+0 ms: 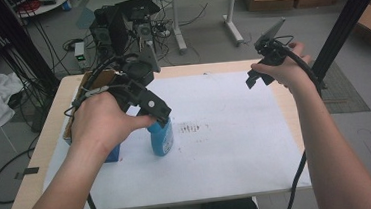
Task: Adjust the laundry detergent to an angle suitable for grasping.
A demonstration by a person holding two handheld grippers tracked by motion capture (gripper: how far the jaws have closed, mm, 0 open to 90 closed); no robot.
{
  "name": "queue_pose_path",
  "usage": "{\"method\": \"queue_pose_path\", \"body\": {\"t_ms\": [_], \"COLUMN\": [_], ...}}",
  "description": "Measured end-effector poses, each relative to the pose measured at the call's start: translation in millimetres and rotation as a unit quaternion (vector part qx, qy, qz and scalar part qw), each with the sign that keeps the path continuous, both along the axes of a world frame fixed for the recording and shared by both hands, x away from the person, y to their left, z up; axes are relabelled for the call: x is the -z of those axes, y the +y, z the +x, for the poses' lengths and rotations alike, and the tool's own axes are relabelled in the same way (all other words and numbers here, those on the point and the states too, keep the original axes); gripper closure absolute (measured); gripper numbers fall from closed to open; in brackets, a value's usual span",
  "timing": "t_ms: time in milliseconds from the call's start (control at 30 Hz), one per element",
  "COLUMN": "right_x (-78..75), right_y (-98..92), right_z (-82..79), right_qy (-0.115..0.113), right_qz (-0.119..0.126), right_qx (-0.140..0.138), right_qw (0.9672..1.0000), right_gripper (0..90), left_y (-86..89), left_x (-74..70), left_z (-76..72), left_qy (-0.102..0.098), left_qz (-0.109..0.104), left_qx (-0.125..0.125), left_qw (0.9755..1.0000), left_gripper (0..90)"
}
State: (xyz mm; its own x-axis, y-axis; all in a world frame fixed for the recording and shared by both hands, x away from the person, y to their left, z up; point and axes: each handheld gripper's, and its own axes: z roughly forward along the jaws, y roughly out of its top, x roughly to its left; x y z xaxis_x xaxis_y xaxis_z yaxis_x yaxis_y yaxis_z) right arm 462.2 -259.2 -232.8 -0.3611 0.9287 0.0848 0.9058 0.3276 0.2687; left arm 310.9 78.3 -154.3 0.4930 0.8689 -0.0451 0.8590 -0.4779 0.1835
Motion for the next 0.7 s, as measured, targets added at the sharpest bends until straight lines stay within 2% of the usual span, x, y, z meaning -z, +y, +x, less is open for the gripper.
{"method": "queue_pose_path", "body": {"t_ms": [267,333,433,533,700], "right_x": [1.7,2.5,3.7,2.3,1.7], "right_y": [-0.1,-0.9,-2.1,-2.8,-2.3], "right_z": [0.0,-0.1,-0.2,-1.2,-2.3], "right_qy": [0.0,-0.003,0.0,-0.005,-0.005], "right_qz": [0.004,0.005,0.005,0.004,0.005], "right_qx": [-0.002,0.002,-0.001,0.002,0.001], "right_qw": [1.0,1.0,1.0,1.0,1.0], "right_gripper": [16.7,16.6,16.6,16.6,16.6], "left_y": [0.7,0.1,-1.4,-1.3,-0.3], "left_x": [-0.4,-0.5,0.1,-1.3,1.7], "left_z": [1.0,0.2,-0.6,-1.3,-0.6], "left_qy": [-0.002,-0.004,-0.002,-0.009,-0.005], "left_qz": [0.004,0.0,0.004,-0.002,-0.002], "left_qx": [-0.007,-0.009,-0.008,-0.01,-0.012], "left_qw": [1.0,1.0,1.0,0.9999,0.9999], "left_gripper": [0.1,0.1,0.1,0.1,0.1]}}
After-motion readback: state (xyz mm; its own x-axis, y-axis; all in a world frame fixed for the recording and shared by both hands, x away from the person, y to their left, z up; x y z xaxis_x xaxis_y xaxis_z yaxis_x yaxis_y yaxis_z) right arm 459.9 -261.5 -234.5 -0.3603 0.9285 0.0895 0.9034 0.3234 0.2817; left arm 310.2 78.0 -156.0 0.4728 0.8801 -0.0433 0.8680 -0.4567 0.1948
